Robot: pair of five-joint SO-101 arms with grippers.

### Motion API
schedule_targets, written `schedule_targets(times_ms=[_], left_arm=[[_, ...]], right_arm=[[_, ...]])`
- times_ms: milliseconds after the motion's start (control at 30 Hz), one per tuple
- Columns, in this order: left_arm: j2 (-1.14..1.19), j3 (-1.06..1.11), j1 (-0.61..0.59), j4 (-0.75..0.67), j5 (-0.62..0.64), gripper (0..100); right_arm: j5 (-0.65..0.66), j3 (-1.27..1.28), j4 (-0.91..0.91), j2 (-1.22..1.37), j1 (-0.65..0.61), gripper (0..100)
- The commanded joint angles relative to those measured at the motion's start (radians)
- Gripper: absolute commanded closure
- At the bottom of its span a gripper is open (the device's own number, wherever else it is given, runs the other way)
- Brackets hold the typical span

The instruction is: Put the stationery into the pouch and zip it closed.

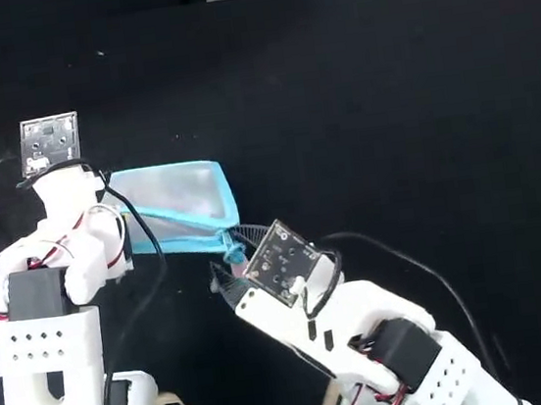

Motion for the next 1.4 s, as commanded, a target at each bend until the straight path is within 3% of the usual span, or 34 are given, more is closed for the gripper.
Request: schedule_targets(times_ms=[0,233,467,733,933,1367], left_arm=[[0.003,-0.013,-0.002,0.002,-0.005,97],[0.003,-0.013,-0.004,0.002,-0.005,97],[0.003,-0.013,0.002,0.0,-0.005,97],[0.003,-0.013,-0.001,0.0,-0.005,97],[0.003,-0.013,0.001,0.0,-0.005,97],[0.003,-0.013,-0.004,0.0,-0.005,97]], right_arm=[[0.008,0.01,-0.005,0.01,-0.011,85.0],[0.008,0.007,0.006,-0.074,0.046,85.5],[0.008,0.031,0.074,-0.332,0.157,98.9],[0.008,0.142,0.015,-0.394,0.157,96.7],[0.0,0.14,0.044,-0.394,0.157,81.2],[-0.051,0.234,-0.094,-0.394,0.075,80.9]])
